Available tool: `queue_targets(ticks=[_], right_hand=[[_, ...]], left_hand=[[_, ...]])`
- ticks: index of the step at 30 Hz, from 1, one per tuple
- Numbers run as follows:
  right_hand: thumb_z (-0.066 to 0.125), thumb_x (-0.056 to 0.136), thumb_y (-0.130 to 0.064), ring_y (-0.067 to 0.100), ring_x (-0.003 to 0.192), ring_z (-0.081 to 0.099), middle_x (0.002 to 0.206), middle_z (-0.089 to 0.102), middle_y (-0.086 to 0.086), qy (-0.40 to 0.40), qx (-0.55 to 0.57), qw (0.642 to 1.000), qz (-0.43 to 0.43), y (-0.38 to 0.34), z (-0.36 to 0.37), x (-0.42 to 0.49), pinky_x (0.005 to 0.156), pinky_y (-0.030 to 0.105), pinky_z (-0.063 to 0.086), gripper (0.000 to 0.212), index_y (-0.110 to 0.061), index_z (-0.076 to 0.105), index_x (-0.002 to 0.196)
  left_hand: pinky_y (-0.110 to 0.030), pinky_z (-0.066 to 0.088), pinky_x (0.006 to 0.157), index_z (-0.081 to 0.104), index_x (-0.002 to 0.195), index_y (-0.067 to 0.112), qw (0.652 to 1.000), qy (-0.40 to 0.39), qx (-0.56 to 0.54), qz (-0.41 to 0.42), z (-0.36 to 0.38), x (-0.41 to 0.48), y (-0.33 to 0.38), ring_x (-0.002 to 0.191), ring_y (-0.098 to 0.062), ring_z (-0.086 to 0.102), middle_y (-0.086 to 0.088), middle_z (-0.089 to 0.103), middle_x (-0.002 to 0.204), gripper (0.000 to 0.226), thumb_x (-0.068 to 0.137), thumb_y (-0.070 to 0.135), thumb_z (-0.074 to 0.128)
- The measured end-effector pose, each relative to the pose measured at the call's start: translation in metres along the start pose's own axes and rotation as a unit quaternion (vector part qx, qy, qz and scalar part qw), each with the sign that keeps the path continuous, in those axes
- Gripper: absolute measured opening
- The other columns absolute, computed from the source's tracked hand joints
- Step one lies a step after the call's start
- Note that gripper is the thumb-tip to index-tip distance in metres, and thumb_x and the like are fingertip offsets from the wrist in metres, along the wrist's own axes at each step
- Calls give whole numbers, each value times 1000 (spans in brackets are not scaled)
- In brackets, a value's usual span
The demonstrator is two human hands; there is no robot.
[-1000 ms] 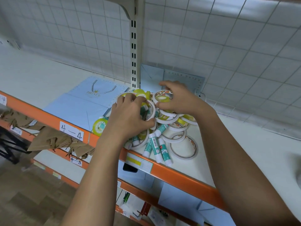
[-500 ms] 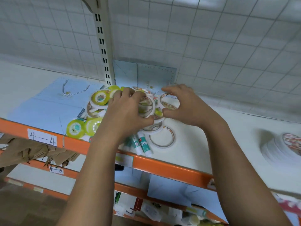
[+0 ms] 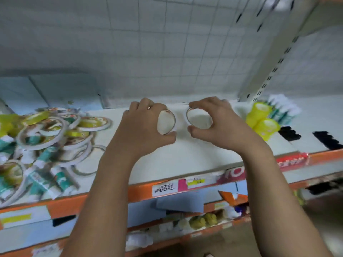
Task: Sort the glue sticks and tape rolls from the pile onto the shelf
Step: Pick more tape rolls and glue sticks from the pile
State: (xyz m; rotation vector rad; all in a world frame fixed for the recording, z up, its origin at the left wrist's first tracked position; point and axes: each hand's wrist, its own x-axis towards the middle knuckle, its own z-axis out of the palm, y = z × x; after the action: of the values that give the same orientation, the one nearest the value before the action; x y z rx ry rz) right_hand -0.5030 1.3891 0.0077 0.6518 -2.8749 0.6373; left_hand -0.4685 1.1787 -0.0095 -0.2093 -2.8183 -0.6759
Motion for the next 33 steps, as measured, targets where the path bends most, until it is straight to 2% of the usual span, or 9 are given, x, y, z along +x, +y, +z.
queue_targets(ticks=[6,13,17,20,24,29,33], right_hand=[[66,71,-51,23,125,40,130,51,-4,15,1,999,42,78,-37,-26,103,27,31,67,-31,54,134],[73,76,-47,21,129,35,135,47,-4,-21,20,1000,-9,140,-52,-15,106,28,28,68,-30,51,137],[75,74,-45,17,127,33,134,45,-6,-41,55,996,-61,150,-41,0,102,23,26,67,-31,51,135],[74,73,-45,16,122,34,130,46,-7,-57,65,991,-106,148,-31,12,96,20,26,66,-31,53,133],[72,73,-47,15,124,34,131,47,-7,-81,86,984,-135,143,-16,25,98,20,26,67,-29,52,135],[70,73,-52,14,131,29,137,45,-8,-100,75,983,-132,139,3,32,102,22,25,78,-24,45,142],[72,66,-61,10,138,21,147,37,-9,-123,89,982,-110,143,0,31,105,22,22,97,-25,35,148]], left_hand=[[-38,37,96,53,126,31,999,-21,-2,48,48,32,75,114,-20,39,6,46,122,66,67,56,70],[-39,39,96,50,128,33,998,-42,43,-14,84,55,120,114,-22,39,5,45,126,70,65,61,65],[-44,39,98,52,129,30,995,-22,51,-82,85,52,121,115,-27,41,1,48,127,75,62,62,65],[-42,38,98,54,128,30,990,-4,51,-132,81,43,119,116,-28,40,-1,49,128,81,55,65,57],[-39,36,97,54,129,31,982,21,58,-178,75,34,114,118,-27,39,-1,49,129,78,59,64,57],[-37,35,96,53,129,31,981,27,67,-179,66,35,107,117,-26,39,1,48,129,71,64,59,62],[-36,37,99,53,130,31,990,12,37,-134,63,46,112,118,-24,40,2,49,128,72,63,58,62]])
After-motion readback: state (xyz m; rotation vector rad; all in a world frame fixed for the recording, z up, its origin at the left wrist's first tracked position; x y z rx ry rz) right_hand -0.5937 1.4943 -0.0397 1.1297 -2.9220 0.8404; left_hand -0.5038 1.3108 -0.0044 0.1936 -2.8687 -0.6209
